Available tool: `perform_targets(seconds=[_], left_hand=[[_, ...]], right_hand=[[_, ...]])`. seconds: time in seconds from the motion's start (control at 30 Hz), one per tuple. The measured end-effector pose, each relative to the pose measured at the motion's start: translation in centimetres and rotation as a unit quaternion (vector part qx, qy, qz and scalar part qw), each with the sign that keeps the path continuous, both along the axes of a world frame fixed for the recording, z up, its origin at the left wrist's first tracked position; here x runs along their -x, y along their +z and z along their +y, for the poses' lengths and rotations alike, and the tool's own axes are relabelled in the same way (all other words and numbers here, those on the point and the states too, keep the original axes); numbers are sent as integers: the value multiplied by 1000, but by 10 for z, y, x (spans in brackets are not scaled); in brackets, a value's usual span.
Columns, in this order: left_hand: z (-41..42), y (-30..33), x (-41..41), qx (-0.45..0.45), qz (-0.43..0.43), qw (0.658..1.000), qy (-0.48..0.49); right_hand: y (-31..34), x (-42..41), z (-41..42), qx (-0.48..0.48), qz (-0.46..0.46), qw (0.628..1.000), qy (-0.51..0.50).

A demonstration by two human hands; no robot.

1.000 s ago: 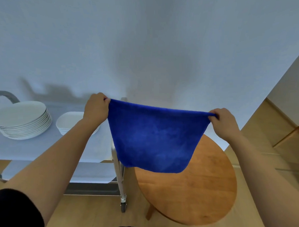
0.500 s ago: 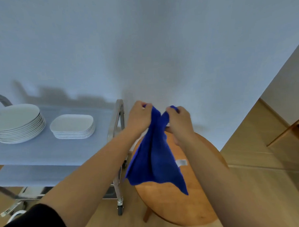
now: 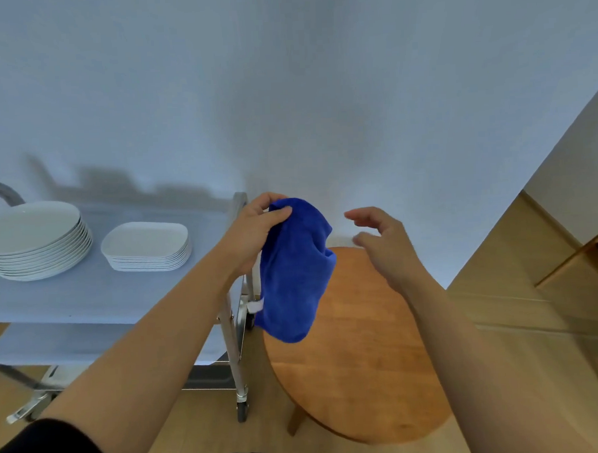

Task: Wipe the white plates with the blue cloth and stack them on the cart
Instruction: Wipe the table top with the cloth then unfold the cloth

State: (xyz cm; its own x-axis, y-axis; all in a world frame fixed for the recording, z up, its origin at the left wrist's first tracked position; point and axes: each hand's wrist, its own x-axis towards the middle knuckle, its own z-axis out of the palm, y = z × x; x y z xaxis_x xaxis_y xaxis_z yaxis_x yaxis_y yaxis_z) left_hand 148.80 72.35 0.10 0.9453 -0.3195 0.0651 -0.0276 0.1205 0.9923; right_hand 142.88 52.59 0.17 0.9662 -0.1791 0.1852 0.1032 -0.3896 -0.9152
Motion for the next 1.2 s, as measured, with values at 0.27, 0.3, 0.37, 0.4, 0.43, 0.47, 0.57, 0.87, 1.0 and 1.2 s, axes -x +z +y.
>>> perform_targets(seconds=[0.27,0.3,0.37,0.4,0.43,0.47,0.57,0.87,1.0,1.2], left_hand=[[14,5,-6,28,11,998,-61],[18,4,-8,29,16,998,-53],[23,0,-11,25,24,999,-31],[25,-2,-13,20,29,999,-19],[27,-4,-14,13,34,999,-7],[30,-7,-15,3,41,999,8],[42,-15,-20,-81,39,993,71],[44,-34,-22,-235,25,971,-19],[21,-35,-31,-226,36,973,-13],[49,-24,-93,-116,32,986,116]], right_hand=[[-24,-19,7,25,134,983,119],[-29,-19,10,35,157,976,145],[-41,-19,17,64,190,964,174],[-46,-20,19,72,199,962,171],[-49,-21,21,77,203,963,158],[-49,-23,21,78,199,968,135],[-38,-32,12,53,105,993,21],[-7,-79,27,-1,-22,998,-53],[-1,-118,45,-7,-32,998,-61],[14,-203,75,-15,-55,998,-5]])
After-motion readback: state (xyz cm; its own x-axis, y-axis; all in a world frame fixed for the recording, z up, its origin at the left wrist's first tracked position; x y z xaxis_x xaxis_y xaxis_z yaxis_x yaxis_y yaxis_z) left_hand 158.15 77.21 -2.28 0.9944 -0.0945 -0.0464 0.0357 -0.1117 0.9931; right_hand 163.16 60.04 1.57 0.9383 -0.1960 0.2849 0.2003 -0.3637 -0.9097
